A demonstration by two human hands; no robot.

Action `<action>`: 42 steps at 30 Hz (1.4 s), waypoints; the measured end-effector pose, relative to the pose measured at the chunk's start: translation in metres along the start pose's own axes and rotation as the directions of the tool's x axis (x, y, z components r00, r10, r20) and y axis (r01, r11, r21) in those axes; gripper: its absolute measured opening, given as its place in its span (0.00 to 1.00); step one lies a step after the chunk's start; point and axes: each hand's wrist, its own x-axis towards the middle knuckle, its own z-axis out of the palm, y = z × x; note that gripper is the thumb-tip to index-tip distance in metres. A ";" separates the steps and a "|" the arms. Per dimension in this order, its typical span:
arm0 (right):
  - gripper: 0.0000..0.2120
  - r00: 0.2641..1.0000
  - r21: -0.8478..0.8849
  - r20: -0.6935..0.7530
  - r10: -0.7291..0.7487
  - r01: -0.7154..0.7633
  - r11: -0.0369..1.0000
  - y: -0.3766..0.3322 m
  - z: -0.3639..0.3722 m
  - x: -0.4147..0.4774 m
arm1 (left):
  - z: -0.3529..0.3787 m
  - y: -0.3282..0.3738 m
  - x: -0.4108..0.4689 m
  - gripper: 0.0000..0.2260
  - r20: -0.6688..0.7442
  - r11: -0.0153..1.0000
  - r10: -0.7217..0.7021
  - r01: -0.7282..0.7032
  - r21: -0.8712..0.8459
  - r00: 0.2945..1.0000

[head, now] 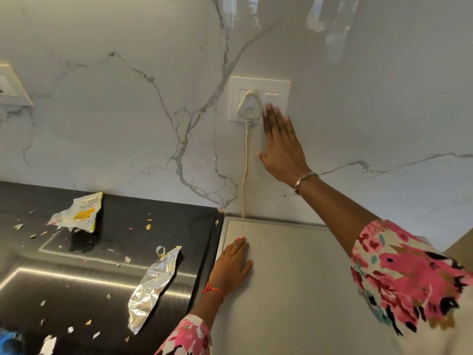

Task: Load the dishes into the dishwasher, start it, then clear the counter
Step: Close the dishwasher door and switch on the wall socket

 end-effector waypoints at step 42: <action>0.22 0.995 0.287 -0.031 0.098 -0.085 0.954 -0.304 -0.012 -0.664 | 0.172 -0.015 -0.453 0.29 -0.546 0.894 0.424 -0.239 0.379 0.722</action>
